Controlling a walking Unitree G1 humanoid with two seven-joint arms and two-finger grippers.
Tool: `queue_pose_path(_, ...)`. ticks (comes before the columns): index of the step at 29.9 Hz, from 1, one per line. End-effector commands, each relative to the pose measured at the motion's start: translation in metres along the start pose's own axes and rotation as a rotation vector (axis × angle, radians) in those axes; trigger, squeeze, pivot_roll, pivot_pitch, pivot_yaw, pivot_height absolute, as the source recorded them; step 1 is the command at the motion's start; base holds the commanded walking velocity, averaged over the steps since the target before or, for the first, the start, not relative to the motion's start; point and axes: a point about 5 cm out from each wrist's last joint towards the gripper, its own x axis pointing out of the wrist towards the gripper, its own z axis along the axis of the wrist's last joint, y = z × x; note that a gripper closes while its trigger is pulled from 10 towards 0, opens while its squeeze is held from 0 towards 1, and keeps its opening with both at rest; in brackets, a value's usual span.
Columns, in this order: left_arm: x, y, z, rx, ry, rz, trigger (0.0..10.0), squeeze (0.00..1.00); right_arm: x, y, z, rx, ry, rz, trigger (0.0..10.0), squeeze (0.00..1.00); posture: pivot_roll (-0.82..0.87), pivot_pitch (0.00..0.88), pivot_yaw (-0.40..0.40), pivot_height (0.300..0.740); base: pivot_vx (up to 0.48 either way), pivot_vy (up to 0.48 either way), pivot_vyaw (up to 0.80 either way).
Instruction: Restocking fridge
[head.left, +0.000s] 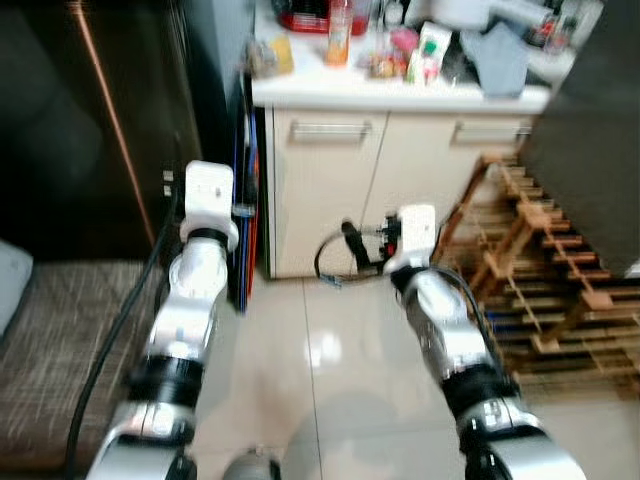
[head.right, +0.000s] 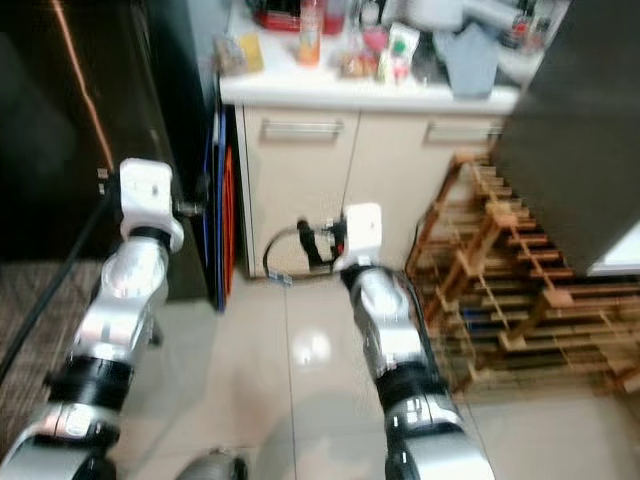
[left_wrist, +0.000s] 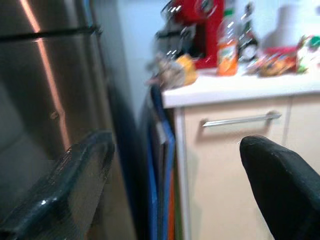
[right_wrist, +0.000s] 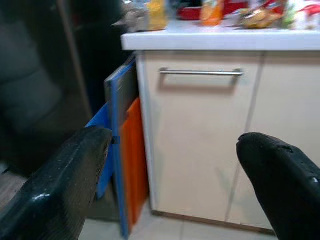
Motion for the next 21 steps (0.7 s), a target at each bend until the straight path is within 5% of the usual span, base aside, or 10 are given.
queue_pose_path(1,0.001,-0.002,0.001,0.007,0.003,-0.015,10.0,0.00,0.000,-0.004,0.011,-0.010,-0.065,-0.025,10.0,0.00,0.00,0.000,-0.034,0.740,0.431,0.000,0.59)
queue_pose_path(6,0.004,-0.006,0.003,-0.001,0.004,-0.035,10.0,0.00,-0.001,-0.009,0.010,-0.003,-0.055,-0.075,10.0,0.00,-0.02,0.000,-0.030,0.740,0.434,0.000,0.54)
queue_pose_path(21,0.011,-0.023,0.017,0.015,-0.055,-0.116,10.0,0.00,-0.004,-0.018,0.016,-0.020,-0.088,-0.122,10.0,0.00,-0.05,0.000,-0.026,0.740,0.434,0.000,0.00)
